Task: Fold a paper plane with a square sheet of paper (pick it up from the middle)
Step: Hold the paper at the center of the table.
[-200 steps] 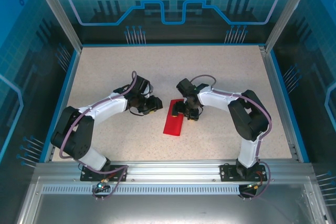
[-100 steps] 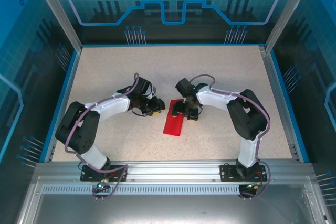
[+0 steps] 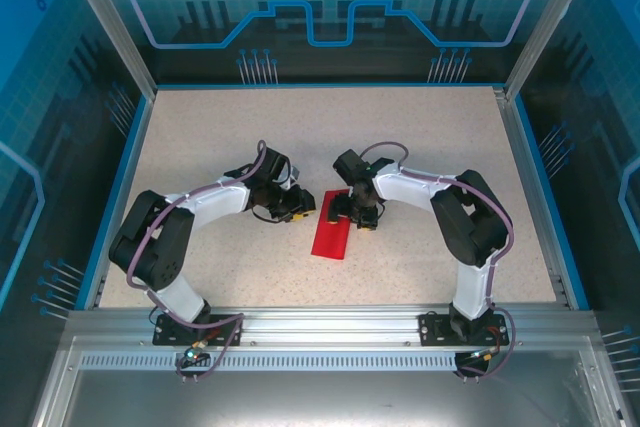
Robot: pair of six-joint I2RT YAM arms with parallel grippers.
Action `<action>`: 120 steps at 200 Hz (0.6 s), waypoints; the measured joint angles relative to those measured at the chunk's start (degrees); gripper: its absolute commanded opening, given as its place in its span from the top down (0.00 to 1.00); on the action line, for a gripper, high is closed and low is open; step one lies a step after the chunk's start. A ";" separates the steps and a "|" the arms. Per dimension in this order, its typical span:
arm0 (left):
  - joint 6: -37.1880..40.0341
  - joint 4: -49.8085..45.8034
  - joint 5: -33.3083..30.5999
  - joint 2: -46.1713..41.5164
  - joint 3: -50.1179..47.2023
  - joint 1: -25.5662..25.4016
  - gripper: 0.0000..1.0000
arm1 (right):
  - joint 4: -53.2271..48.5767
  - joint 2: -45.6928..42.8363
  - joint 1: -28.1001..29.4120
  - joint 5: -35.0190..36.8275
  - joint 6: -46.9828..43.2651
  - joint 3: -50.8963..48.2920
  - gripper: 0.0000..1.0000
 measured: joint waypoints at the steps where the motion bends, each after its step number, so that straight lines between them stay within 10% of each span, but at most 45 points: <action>1: 0.00 0.00 0.00 0.00 0.00 0.00 0.69 | 0.00 0.00 0.00 0.00 0.00 0.00 0.26; 120: -0.02 1.22 1.95 2.45 0.02 0.00 0.72 | -0.35 0.22 0.00 0.22 -0.42 0.09 0.27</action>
